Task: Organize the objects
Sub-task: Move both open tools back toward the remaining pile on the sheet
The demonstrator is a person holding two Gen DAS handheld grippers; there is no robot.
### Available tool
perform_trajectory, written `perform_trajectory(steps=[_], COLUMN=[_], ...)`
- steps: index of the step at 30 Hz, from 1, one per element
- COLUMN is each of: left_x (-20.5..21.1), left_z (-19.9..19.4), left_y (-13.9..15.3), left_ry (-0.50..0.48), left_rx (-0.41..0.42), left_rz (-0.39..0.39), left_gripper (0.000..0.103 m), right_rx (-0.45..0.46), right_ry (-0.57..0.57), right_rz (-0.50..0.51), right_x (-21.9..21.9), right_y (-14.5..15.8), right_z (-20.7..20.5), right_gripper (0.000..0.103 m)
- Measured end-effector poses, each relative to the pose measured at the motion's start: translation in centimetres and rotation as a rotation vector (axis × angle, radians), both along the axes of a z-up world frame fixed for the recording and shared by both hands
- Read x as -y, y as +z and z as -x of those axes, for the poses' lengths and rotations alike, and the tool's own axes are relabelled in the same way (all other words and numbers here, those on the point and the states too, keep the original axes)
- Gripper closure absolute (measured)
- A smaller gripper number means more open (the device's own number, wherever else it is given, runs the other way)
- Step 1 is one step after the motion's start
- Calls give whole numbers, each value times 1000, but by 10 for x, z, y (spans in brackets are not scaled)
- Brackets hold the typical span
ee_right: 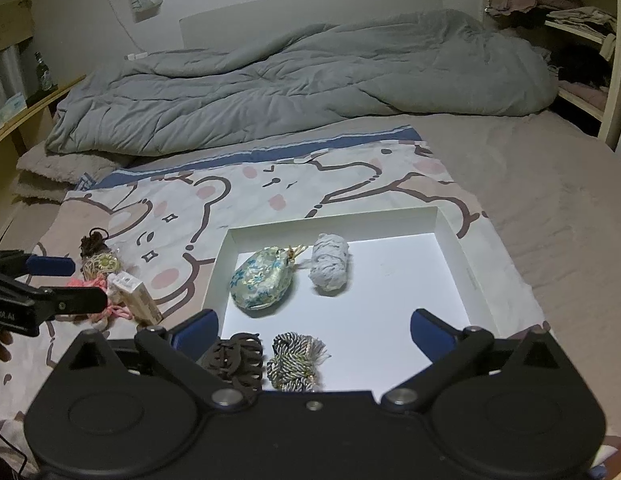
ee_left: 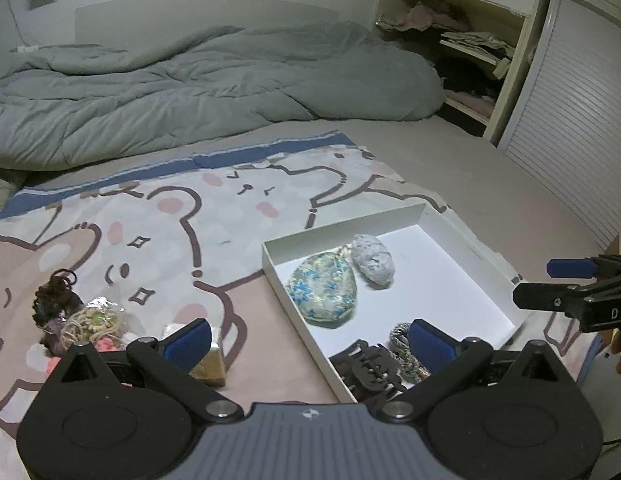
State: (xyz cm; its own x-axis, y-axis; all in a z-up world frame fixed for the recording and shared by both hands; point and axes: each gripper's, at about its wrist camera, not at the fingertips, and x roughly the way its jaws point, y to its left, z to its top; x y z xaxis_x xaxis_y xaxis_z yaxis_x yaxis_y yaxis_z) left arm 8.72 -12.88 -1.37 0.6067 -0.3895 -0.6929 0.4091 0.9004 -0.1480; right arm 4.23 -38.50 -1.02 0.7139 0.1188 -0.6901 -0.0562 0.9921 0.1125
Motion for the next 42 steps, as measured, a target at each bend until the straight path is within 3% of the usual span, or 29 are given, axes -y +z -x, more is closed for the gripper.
perform_trajectory(steps=[12,26,42], left_x=[-42,-112,-183], left_z=[-2,-2,-13], left_y=[5,8,-10], left_ry=[78,202,354], left_rx=[33,59,21], left_rz=[-11,-28,-52], left_gripper=[0,0,0], right_rx=[13,23,2], right_ry=[31,147,282], right_rz=[-18,-43,-14], right_x=[-23,-97,-170], right_y=[-2,-6,-22], right_z=[-17,-52,-88], right_gripper=[0,0,0])
